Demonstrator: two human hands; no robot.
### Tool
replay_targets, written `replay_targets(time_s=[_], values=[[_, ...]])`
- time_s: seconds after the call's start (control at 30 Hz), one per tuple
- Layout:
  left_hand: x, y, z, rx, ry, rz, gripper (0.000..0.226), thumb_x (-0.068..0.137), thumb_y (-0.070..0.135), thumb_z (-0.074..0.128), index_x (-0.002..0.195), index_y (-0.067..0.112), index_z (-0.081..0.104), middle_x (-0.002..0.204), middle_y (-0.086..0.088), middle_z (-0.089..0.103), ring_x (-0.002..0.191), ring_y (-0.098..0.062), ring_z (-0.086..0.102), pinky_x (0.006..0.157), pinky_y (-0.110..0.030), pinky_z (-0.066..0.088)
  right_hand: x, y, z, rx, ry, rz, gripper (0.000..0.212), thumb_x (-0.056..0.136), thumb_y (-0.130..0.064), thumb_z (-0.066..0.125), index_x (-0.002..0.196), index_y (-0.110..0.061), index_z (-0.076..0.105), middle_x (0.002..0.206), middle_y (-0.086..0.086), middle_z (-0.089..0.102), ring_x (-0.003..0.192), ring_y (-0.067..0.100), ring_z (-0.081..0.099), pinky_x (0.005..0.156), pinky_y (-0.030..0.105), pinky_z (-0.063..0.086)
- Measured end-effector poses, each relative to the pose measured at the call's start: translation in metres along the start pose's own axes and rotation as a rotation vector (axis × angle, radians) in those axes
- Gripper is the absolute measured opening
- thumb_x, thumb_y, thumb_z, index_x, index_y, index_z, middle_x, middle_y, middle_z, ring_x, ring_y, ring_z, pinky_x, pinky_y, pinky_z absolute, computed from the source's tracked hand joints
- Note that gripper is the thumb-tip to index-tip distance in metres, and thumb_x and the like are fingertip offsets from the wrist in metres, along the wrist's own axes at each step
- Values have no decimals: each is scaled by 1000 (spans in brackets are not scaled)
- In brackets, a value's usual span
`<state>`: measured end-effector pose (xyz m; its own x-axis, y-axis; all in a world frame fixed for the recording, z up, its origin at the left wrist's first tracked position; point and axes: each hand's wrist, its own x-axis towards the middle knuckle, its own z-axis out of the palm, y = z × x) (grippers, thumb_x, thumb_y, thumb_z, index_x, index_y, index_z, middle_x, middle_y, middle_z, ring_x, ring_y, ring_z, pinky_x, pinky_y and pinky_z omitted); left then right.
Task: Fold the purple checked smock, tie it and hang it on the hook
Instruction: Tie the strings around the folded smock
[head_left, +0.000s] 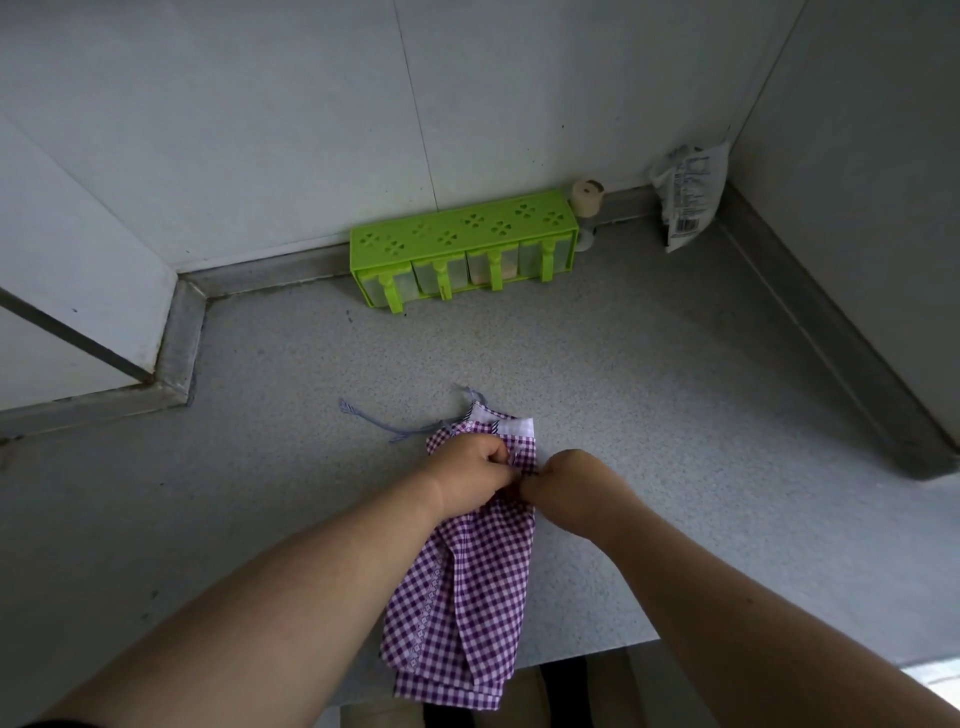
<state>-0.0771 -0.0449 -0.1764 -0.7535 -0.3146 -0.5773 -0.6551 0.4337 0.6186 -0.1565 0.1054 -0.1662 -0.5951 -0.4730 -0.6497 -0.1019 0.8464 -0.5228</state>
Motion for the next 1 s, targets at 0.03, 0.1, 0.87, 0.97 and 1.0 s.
replay_targets(time_s=[0.03, 0.1, 0.87, 0.97, 1.0], values=[[1, -1, 0, -18, 1, -7, 24, 95, 25, 71, 74, 18, 63, 68, 6, 61, 65, -11, 54, 64, -29, 43, 0, -3, -1, 13, -49, 0, 32, 90, -39, 61, 73, -12, 64, 70, -1, 60, 62, 11, 53, 56, 23, 40], [2, -2, 1, -35, -7, -19, 26, 95, 25, 72, 71, 22, 62, 66, 7, 60, 64, -11, 54, 63, -28, 43, -1, -7, -3, -12, -122, -23, 32, 93, -38, 57, 82, -10, 68, 81, 0, 64, 72, 12, 57, 64, 24, 44], [2, -5, 4, -118, 9, -34, 28, 92, 29, 76, 70, 23, 59, 75, 1, 64, 73, -15, 59, 73, -32, 47, -13, 2, 1, -371, 17, -278, 26, 101, -41, 47, 104, -26, 68, 91, -6, 68, 84, 13, 63, 76, 29, 52], [1, -9, 7, -160, 36, -35, 31, 92, 28, 76, 69, 23, 55, 71, 1, 59, 69, -16, 54, 71, -33, 44, -17, 8, -3, -360, 4, -327, 22, 101, -33, 49, 107, -25, 69, 95, -5, 69, 88, 14, 62, 77, 28, 50], [1, -10, 8, -173, 46, -37, 31, 93, 28, 76, 70, 23, 55, 70, 1, 58, 69, -17, 53, 71, -33, 43, -17, 9, -3, -365, -6, -327, 22, 101, -33, 49, 107, -25, 69, 96, -5, 69, 89, 14, 63, 79, 29, 51]])
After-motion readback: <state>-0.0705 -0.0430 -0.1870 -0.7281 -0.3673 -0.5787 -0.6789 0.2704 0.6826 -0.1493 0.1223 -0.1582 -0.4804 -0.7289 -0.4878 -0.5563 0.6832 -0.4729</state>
